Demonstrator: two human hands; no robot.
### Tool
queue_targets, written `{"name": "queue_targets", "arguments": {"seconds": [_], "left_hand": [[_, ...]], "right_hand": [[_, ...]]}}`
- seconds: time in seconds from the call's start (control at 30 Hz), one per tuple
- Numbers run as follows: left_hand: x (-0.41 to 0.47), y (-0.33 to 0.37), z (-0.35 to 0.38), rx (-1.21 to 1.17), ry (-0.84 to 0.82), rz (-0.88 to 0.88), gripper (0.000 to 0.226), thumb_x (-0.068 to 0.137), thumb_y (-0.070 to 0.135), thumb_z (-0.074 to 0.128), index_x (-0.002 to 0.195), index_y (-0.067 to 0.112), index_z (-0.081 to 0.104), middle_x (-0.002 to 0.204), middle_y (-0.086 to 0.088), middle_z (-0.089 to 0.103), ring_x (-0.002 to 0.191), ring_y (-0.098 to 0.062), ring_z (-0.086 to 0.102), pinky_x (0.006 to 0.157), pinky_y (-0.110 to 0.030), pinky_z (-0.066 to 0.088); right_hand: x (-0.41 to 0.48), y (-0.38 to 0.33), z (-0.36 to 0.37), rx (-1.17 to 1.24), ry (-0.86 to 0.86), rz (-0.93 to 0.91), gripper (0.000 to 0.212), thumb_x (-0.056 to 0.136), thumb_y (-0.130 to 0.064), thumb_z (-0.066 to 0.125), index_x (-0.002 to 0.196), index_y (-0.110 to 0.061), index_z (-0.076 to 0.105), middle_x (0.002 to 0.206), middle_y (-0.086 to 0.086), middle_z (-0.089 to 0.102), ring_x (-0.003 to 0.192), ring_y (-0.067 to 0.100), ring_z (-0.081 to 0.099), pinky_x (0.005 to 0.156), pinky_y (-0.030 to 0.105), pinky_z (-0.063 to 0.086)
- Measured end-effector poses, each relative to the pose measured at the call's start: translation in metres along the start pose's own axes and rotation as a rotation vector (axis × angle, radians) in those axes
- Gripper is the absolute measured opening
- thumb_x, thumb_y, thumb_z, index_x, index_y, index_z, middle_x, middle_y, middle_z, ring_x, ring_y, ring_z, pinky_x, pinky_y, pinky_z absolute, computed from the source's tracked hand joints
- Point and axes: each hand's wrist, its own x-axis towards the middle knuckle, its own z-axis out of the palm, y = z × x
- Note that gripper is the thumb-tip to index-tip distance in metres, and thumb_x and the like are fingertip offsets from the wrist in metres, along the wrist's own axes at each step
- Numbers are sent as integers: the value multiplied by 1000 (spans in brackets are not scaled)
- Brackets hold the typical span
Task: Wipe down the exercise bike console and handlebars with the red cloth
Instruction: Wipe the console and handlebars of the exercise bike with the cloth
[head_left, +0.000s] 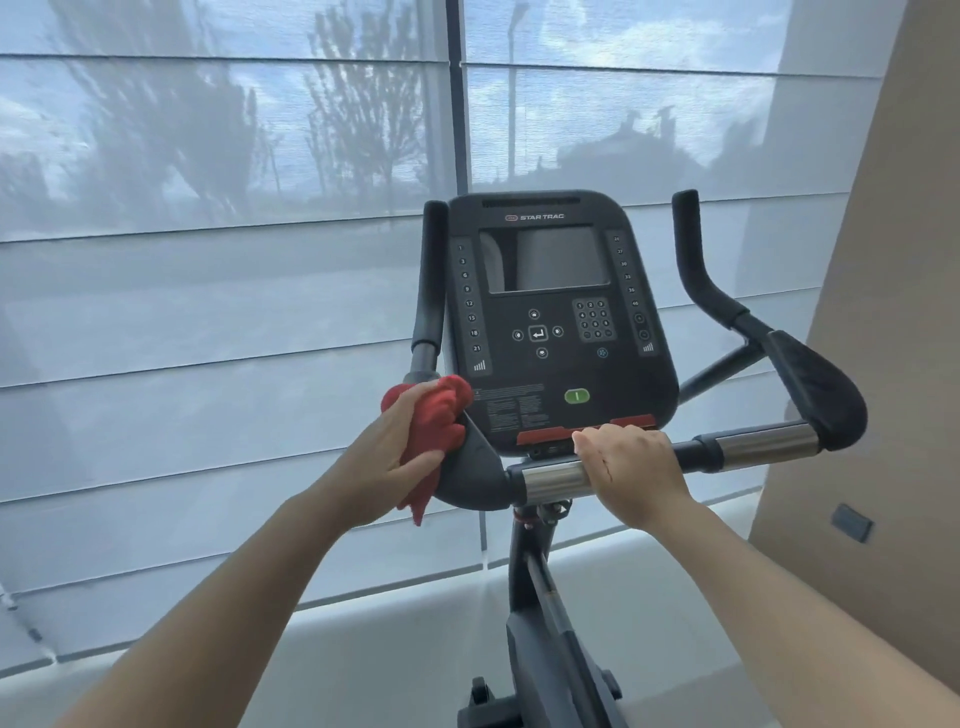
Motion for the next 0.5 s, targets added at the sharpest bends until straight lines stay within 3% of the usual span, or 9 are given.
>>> {"name": "queue_targets", "arguments": {"seconds": [0.07, 0.13, 0.23, 0.4, 0.5], "left_hand": [[-1, -4, 2, 72, 10, 89, 61, 83, 26, 52, 141, 29, 30, 133, 7, 48, 112, -8, 51, 97, -23, 37], [6, -6, 2, 140, 34, 120, 55, 88, 22, 55, 140, 26, 34, 136, 7, 48, 121, -11, 46, 100, -23, 34], [24, -5, 2, 225, 73, 97, 48, 90, 20, 54, 136, 24, 40, 131, 5, 54, 118, -17, 49, 97, -30, 40], [61, -3, 3, 345, 60, 136, 46, 91, 19, 53, 135, 17, 40, 133, -1, 53, 121, -21, 47, 96, -25, 33], [82, -2, 7, 383, 35, 78, 39, 93, 23, 49, 131, 15, 43, 128, -3, 56, 116, -23, 51, 94, -31, 37]], "right_hand": [[0, -1, 1, -11, 8, 12, 55, 88, -48, -3, 68, -24, 41, 65, -7, 48, 63, 19, 45, 68, 32, 35], [0, -2, 1, -19, 15, 14, 55, 88, -47, -3, 67, -22, 41, 64, -6, 49, 62, 20, 45, 68, 33, 35], [0, -2, 1, -22, 25, 14, 56, 88, -47, -2, 66, -20, 43, 64, -5, 50, 61, 20, 46, 68, 33, 37], [0, -2, 0, -34, 30, 23, 55, 88, -45, -2, 64, -20, 41, 60, -6, 44, 59, 20, 42, 67, 33, 35], [0, -3, -2, -3, 12, 26, 51, 89, -44, 0, 63, -21, 38, 60, -7, 43, 59, 19, 43, 70, 34, 39]]}}
